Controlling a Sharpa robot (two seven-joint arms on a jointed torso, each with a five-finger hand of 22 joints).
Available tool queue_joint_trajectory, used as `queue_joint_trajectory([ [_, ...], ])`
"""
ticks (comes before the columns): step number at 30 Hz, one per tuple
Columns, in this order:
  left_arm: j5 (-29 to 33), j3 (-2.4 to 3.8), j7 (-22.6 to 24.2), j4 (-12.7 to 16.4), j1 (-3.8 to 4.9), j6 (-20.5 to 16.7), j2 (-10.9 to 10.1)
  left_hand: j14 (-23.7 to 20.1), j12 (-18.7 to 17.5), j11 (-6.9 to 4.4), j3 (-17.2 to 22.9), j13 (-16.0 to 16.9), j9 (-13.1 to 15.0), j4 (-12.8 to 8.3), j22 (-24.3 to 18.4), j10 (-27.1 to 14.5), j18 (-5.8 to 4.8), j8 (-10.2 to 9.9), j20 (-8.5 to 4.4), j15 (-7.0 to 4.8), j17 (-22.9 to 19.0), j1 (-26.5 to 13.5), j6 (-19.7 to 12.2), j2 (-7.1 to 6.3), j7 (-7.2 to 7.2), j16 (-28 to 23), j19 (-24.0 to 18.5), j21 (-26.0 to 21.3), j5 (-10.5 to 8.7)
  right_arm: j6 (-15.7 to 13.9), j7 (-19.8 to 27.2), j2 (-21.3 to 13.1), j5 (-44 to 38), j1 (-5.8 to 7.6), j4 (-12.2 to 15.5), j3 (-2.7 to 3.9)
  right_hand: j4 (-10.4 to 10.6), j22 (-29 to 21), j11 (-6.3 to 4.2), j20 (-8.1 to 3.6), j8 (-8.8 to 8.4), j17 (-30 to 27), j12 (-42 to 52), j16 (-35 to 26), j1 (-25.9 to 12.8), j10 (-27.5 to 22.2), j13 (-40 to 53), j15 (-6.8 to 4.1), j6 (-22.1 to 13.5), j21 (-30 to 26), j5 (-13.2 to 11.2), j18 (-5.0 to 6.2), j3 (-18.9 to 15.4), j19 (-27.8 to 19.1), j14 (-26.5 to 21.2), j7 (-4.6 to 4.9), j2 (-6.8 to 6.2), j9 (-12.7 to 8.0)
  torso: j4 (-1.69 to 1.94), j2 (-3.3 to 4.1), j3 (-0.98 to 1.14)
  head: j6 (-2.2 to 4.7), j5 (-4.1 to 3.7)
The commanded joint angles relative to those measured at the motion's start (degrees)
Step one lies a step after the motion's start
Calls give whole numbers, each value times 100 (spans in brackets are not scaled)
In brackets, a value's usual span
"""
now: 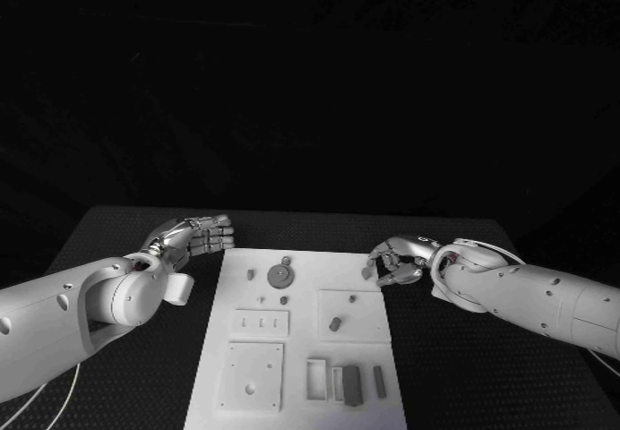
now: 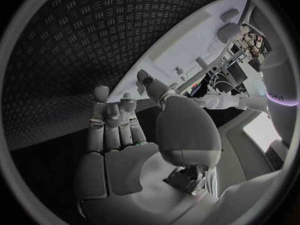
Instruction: Assemble the parts on the task board
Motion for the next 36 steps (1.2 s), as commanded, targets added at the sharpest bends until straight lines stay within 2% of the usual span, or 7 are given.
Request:
queue_joint_trajectory([
  [1, 10, 5, 60, 10, 2, 80, 4, 14, -28, 37, -2, -3, -10, -14, 4, 10, 110, -22, 18, 40, -8, -10, 44, -25, 179, -25, 27, -25, 4, 116, 80, 14, 109, -4, 25, -1, 5, 116, 1, -10, 21, 8, 18, 33, -24, -5, 6, -20, 47, 27, -1, -65, -27, -1, 16, -3, 73, 9, 2, -2, -1, -3, -2],
  [17, 10, 5, 58, 15, 2, 83, -3, 14, -28, 38, -3, -4, -11, -14, 5, 10, 110, -24, 18, 41, -9, -10, 44, -25, 181, -25, 27, -27, 5, 108, 77, 120, 113, -10, 4, -1, 19, 116, 7, -20, 48, 7, 26, 47, -96, 8, 8, -16, 79, 40, -1, -65, -29, 13, 29, 5, 177, 22, 6, -2, -1, -27, 3],
  [24, 10, 5, 59, 11, 2, 85, -1, 14, -28, 38, -3, -4, -11, -14, 6, 10, 111, -24, 18, 41, -9, -10, 43, -24, 181, -26, 28, -27, 5, 113, 78, 160, 84, -42, -31, -1, -3, 117, 33, -34, 135, 6, 39, 60, -97, 24, 13, 6, 242, 52, 0, -65, -14, 19, 41, 32, 256, 55, 6, -3, -1, -33, -3],
  [31, 10, 6, 66, 8, 1, 81, 0, 14, -29, 38, -3, -4, -11, -14, 6, 9, 111, -25, 18, 41, -9, -10, 43, -23, 183, -26, 28, -28, 5, 72, 93, 237, 82, -130, -98, 0, -11, 118, 51, -42, 198, 5, 50, 71, -98, 38, 16, 22, 377, 67, 0, -65, -14, 28, 55, 52, 297, 75, 5, 2, 4, -35, 4],
  [36, 10, 6, 66, -1, -2, 85, 3, 14, -28, 38, -3, -4, -12, -13, 6, 10, 111, -26, 18, 41, -9, -10, 43, -21, 184, -26, 28, -28, 5, 30, 81, 257, 51, -144, -120, 0, -11, 118, 31, -47, 261, 3, 60, 80, -97, 57, 17, 13, 509, 79, -1, -65, -11, 40, 70, 28, 351, 103, 8, -2, 7, -46, 19],
])
